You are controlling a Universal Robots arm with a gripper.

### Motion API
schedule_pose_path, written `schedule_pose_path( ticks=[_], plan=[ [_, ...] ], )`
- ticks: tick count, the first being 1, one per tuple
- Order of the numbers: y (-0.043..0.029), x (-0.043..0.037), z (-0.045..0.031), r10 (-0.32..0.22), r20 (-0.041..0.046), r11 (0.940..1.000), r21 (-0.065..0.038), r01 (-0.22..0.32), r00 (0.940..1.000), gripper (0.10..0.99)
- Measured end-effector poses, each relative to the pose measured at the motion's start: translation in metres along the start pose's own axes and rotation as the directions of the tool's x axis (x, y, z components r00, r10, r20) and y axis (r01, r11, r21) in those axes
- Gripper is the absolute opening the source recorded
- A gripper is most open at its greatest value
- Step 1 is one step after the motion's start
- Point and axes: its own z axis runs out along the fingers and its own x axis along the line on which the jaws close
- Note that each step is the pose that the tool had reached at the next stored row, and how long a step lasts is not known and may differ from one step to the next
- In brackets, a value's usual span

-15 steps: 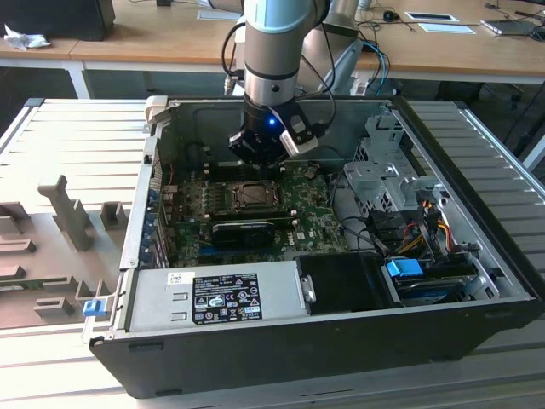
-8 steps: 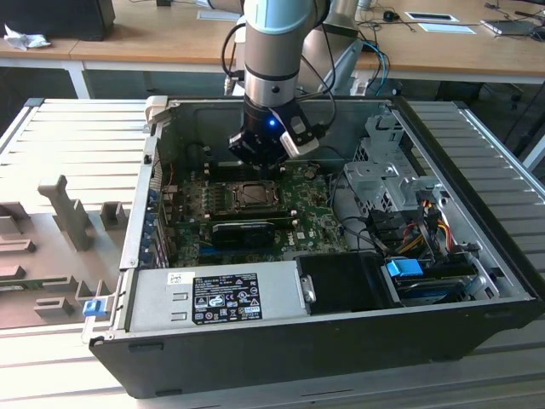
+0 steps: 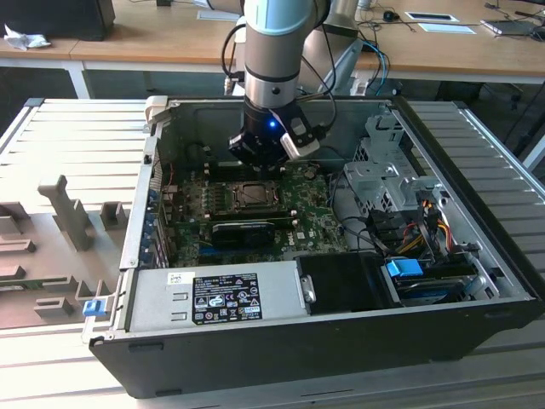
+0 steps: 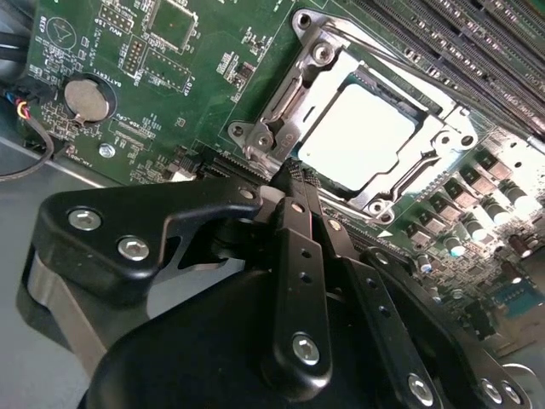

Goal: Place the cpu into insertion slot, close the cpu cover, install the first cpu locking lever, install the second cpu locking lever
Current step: 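Install the second cpu locking lever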

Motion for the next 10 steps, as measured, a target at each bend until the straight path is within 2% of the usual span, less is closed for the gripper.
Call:
schedule_pose_path(
  ticks=[2,5,10],
  plan=[
    [-0.0010,0.0001,-0.0012,0.000,-0.0001,1.0000,0.000,0.000,1.0000,0.106],
    [-0.0006,0.0000,-0.0082,0.000,0.0000,1.0000,0.000,0.000,1.0000,0.106],
    [-0.0032,0.0001,-0.0085,0.000,0.0000,1.0000,0.000,0.000,1.0000,0.106]
  ],
)
